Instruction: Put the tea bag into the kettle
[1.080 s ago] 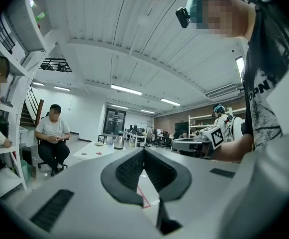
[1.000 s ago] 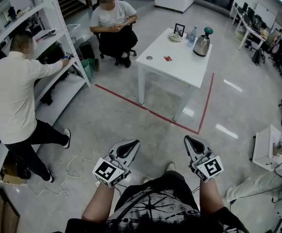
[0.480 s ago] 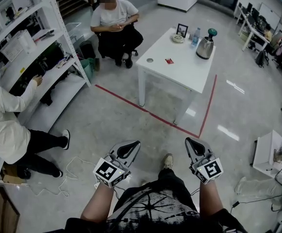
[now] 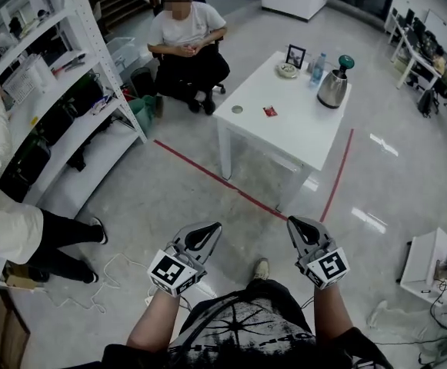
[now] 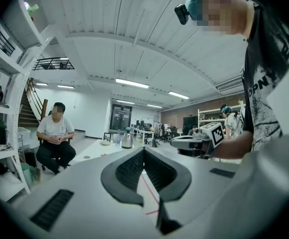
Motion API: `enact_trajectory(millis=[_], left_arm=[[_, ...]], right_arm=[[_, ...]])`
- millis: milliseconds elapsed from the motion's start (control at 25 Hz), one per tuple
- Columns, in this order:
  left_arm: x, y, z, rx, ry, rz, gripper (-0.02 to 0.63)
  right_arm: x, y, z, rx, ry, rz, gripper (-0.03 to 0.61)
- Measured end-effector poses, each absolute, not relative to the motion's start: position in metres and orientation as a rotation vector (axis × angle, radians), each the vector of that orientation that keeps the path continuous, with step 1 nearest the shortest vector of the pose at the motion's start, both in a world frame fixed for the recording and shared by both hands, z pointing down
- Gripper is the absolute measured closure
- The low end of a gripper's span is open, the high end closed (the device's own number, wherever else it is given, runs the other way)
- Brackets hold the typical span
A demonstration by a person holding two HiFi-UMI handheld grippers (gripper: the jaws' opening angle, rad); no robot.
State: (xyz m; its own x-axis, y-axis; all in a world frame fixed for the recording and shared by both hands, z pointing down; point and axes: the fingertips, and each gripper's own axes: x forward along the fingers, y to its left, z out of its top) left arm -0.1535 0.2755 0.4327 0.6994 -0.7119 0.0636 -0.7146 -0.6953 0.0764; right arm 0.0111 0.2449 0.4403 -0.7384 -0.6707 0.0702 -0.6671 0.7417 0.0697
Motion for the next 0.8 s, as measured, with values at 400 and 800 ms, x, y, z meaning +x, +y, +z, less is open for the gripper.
enact_trajectory(millis=[400,800], left_arm=[[-0.101,0.19,0.428,2.778,-1.228,0.058,0.606],[-0.044,0.123,0.433,2.793,-1.218,0.093,0.606]], right_arm=[[0.054,0.16,0.441,0.977,-2.891,-0.045,0.575],[0.108,0.102,0.462,0.968,-2.862,0.0,0.575]])
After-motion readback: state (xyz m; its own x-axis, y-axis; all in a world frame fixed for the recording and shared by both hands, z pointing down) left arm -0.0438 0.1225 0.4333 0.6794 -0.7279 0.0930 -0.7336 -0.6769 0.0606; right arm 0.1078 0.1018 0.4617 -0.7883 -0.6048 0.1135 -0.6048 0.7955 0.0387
